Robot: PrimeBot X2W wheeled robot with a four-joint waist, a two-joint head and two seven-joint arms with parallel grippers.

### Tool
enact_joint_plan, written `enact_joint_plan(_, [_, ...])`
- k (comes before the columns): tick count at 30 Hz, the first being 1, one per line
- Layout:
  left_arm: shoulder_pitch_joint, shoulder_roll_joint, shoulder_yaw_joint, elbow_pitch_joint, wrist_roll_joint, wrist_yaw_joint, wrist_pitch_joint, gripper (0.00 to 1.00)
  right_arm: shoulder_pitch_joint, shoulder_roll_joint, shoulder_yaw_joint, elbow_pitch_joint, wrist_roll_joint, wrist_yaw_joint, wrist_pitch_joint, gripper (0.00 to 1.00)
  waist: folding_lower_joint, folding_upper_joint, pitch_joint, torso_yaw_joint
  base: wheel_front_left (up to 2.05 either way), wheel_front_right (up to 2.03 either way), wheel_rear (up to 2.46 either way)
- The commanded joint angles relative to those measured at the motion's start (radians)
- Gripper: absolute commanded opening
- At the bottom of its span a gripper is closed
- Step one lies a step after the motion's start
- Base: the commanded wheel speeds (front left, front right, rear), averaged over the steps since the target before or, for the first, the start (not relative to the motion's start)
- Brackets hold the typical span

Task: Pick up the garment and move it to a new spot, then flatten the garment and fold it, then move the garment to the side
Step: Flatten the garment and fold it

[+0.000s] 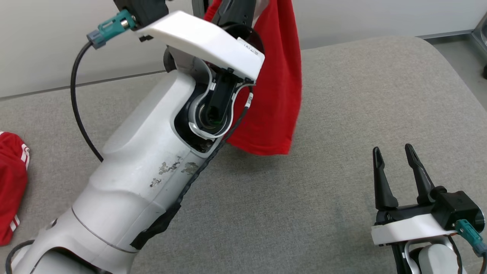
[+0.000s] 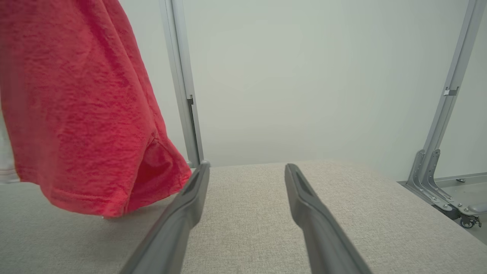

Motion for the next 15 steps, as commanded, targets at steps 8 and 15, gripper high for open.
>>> enact_joint_plan(8, [0.107,0.065,0.082,0.220,0.030,0.039,-0.046,0.00,-0.029,-0.001,-0.003,-0.009,0.005,-0.002,-0.006,1.00,0.0000,-0.0001,0.043,0.006,0.00,0.00,0.00])
enact_joint_plan(15, [0.207,0.104,0.064,0.530,0.088,-0.010,-0.052,0.00,-0.049,-0.001,0.006,-0.005,-0.020,-0.002,-0.006,1.00,0.0000,-0.0001,0.095,0.039,0.00,0.00,0.00])
